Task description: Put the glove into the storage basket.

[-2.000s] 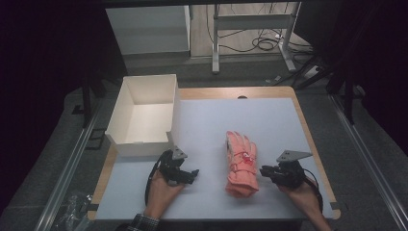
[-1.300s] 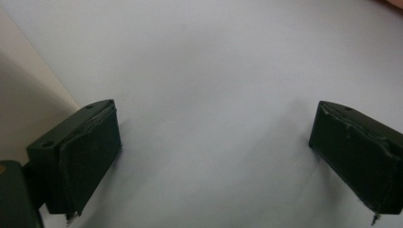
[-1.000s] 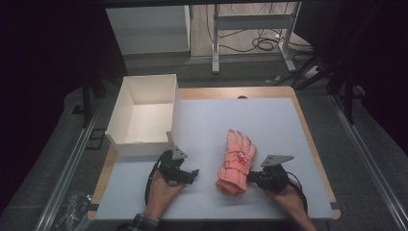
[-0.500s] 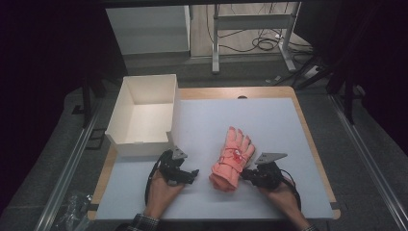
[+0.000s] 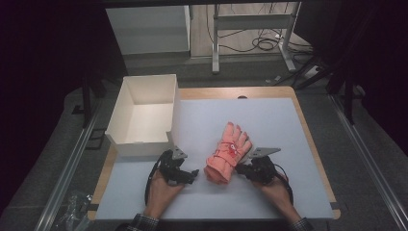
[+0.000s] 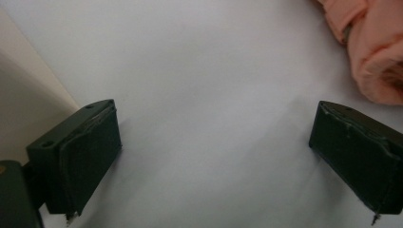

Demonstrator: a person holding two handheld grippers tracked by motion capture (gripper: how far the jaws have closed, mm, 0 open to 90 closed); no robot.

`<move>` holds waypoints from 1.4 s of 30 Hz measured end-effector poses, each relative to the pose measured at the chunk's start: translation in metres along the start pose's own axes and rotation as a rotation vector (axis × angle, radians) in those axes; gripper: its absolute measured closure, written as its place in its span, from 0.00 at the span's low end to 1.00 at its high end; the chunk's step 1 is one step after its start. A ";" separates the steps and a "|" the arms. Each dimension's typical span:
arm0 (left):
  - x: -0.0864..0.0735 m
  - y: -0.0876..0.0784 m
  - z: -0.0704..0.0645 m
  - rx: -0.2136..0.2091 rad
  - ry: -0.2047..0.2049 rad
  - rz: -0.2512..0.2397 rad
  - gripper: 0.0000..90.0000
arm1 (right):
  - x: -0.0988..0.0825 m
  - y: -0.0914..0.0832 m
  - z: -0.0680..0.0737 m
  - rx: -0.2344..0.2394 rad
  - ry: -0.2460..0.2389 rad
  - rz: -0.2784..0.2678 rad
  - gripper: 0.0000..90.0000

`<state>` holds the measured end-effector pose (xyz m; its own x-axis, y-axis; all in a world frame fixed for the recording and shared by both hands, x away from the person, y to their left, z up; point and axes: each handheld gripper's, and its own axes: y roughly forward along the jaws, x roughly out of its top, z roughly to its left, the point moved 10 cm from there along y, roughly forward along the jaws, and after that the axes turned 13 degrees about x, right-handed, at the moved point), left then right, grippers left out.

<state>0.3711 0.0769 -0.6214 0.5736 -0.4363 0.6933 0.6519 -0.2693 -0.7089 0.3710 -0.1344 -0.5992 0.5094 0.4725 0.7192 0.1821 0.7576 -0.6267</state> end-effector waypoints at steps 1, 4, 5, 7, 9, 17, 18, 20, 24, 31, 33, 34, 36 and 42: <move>0.000 0.000 0.000 0.000 0.000 0.000 0.04 | 0.001 0.001 -0.001 -0.002 0.000 -0.001 0.90; 0.000 0.000 0.000 0.000 0.001 0.000 0.04 | 0.006 0.006 -0.004 -0.009 0.001 -0.004 0.90; 0.000 0.000 0.000 0.000 0.001 0.001 0.04 | 0.008 0.007 -0.005 -0.013 -0.001 -0.005 0.90; 0.000 0.000 0.000 0.000 0.002 0.000 0.04 | 0.010 0.009 -0.006 -0.016 0.001 -0.007 0.90; 0.000 0.000 0.000 0.000 0.000 0.001 0.04 | 0.013 0.012 -0.008 -0.019 0.001 -0.007 0.91; 0.000 0.000 0.000 0.000 0.002 0.001 0.04 | 0.018 0.017 -0.012 -0.023 0.001 -0.016 0.91; 0.000 0.000 0.000 0.000 0.002 0.001 0.04 | 0.018 0.016 -0.011 -0.026 -0.002 -0.013 0.90; 0.000 0.000 0.000 0.000 -0.003 0.001 0.04 | 0.017 0.015 -0.010 -0.030 -0.010 -0.010 0.88; 0.000 -0.001 0.000 -0.001 -0.001 -0.001 0.05 | 0.014 0.008 -0.011 -0.050 -0.022 -0.014 0.83; 0.000 -0.003 -0.003 -0.029 -0.002 0.008 0.03 | 0.004 -0.017 -0.024 -0.114 -0.026 -0.027 0.69; 0.001 -0.005 -0.006 -0.049 -0.010 0.016 0.03 | 0.000 -0.024 -0.029 -0.133 -0.024 -0.032 0.65; 0.002 -0.007 -0.007 -0.061 -0.012 0.018 0.02 | -0.002 -0.028 -0.031 -0.139 -0.019 -0.035 0.63; 0.005 -0.011 -0.009 -0.075 -0.020 0.016 0.02 | -0.007 -0.035 -0.036 -0.158 -0.014 -0.037 0.59; 0.014 -0.023 -0.017 -0.130 -0.014 0.030 0.00 | -0.017 -0.057 -0.055 -0.243 -0.013 -0.047 0.46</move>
<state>0.3561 0.0627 -0.5976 0.5994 -0.4345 0.6723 0.5651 -0.3651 -0.7398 0.3979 -0.2104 -0.5925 0.4853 0.4463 0.7519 0.4032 0.6488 -0.6453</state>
